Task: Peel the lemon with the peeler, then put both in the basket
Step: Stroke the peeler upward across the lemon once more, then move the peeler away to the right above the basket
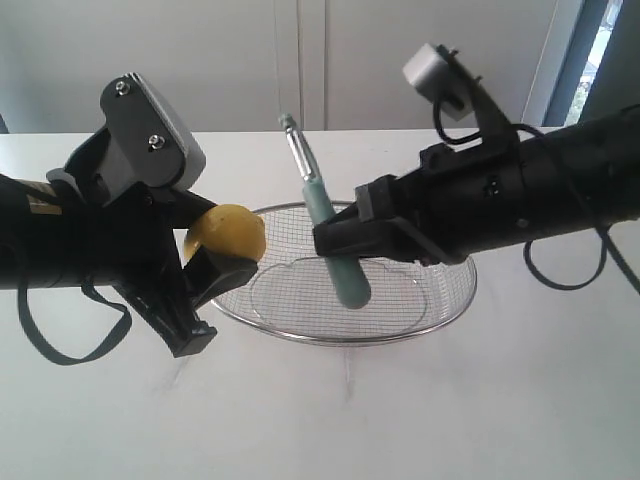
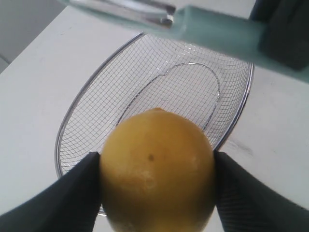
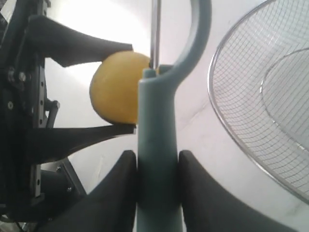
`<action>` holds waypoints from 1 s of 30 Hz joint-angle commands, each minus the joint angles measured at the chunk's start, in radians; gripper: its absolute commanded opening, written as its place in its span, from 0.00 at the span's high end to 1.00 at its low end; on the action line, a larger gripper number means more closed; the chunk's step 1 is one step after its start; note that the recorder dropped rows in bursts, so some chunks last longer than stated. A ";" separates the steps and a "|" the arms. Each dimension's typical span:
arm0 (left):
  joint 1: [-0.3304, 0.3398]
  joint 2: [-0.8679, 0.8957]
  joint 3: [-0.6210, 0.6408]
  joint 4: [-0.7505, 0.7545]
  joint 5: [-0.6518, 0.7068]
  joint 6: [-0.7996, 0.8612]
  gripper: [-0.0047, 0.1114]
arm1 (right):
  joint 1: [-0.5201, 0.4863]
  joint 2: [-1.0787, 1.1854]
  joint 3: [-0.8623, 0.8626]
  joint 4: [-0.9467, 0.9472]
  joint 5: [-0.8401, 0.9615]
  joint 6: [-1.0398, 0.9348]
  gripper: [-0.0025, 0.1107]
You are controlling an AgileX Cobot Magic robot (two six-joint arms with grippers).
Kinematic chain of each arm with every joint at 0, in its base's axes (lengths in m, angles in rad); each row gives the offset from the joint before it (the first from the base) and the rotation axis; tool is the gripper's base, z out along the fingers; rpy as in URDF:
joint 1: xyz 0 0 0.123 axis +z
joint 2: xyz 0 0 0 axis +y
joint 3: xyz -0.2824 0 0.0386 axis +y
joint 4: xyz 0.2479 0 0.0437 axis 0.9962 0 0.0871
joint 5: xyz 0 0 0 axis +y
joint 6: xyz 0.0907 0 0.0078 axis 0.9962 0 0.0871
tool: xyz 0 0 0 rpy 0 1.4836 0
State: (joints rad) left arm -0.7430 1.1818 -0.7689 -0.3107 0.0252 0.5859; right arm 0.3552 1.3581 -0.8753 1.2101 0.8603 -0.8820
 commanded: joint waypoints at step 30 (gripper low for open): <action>-0.006 -0.006 0.004 -0.006 0.007 -0.009 0.96 | -0.030 0.145 -0.013 -0.450 -0.533 -0.288 0.98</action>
State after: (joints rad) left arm -0.7430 1.1818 -0.7689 -0.3107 0.0293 0.5841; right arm 0.3029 1.5048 -0.8769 0.7572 0.3673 -1.1126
